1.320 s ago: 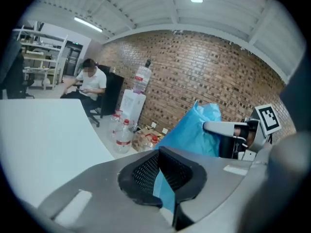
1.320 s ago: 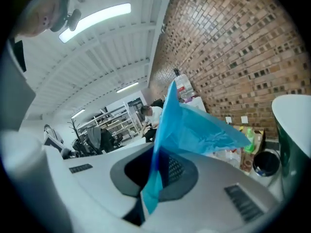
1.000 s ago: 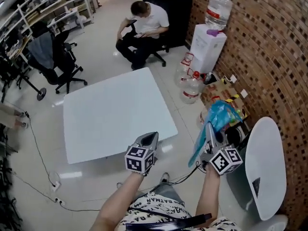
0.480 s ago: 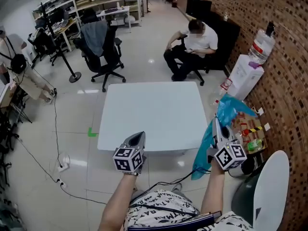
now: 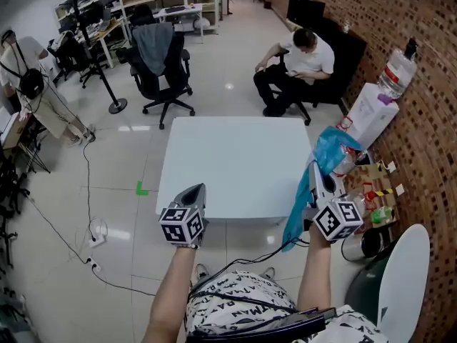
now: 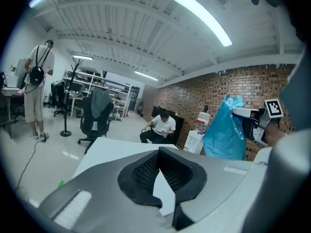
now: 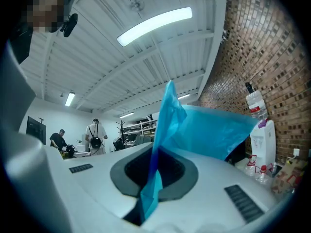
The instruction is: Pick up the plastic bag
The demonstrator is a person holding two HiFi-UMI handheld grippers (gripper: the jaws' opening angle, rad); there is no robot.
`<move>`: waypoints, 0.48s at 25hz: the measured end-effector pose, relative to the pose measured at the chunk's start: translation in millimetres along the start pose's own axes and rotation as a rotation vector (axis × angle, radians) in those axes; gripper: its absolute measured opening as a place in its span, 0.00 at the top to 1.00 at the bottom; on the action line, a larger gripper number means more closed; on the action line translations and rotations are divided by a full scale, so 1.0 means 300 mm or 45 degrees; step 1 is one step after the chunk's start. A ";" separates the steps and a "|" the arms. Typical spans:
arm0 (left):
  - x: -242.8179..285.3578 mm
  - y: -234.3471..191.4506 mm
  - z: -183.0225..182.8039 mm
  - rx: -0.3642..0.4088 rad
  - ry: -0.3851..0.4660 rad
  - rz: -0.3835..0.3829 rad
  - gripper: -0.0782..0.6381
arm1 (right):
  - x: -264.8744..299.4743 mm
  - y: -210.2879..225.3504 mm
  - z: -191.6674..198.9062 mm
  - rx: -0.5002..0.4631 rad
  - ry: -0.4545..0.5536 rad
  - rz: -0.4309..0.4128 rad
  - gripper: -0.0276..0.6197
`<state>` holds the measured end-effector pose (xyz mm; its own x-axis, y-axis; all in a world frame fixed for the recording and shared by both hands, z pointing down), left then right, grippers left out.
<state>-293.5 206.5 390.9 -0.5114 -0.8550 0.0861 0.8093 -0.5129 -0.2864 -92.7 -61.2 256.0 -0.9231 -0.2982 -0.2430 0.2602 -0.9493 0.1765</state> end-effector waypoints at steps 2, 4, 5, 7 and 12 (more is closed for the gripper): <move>0.007 -0.011 -0.007 0.013 0.001 0.006 0.89 | 0.007 -0.015 -0.003 -0.008 0.003 0.001 0.94; 0.014 -0.015 -0.003 0.014 -0.005 0.016 0.89 | 0.004 -0.022 -0.006 -0.016 0.005 0.006 0.94; 0.018 -0.014 -0.001 0.016 -0.009 0.024 0.89 | 0.000 -0.023 -0.010 -0.016 0.007 0.009 0.94; 0.030 -0.005 -0.001 0.026 -0.012 0.043 0.89 | -0.002 -0.018 -0.022 -0.014 0.016 0.014 0.94; 0.061 0.014 0.005 0.038 -0.030 0.083 0.89 | 0.004 -0.008 -0.052 -0.008 0.034 0.014 0.94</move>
<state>-299.1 188.5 392.8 -0.4505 -0.8882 0.0910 0.8491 -0.4577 -0.2637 -90.0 -60.9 240.5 -0.9123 -0.3114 -0.2661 0.2724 -0.9464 0.1737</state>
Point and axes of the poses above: the fingertips, and each gripper's own axes: x forward along the fingers, y to its right, z out of its underside, the point moved 4 cm from there along -x, backward along the fingers, and after that the axes turned 11 degrees about y, right-handed, at the moved point
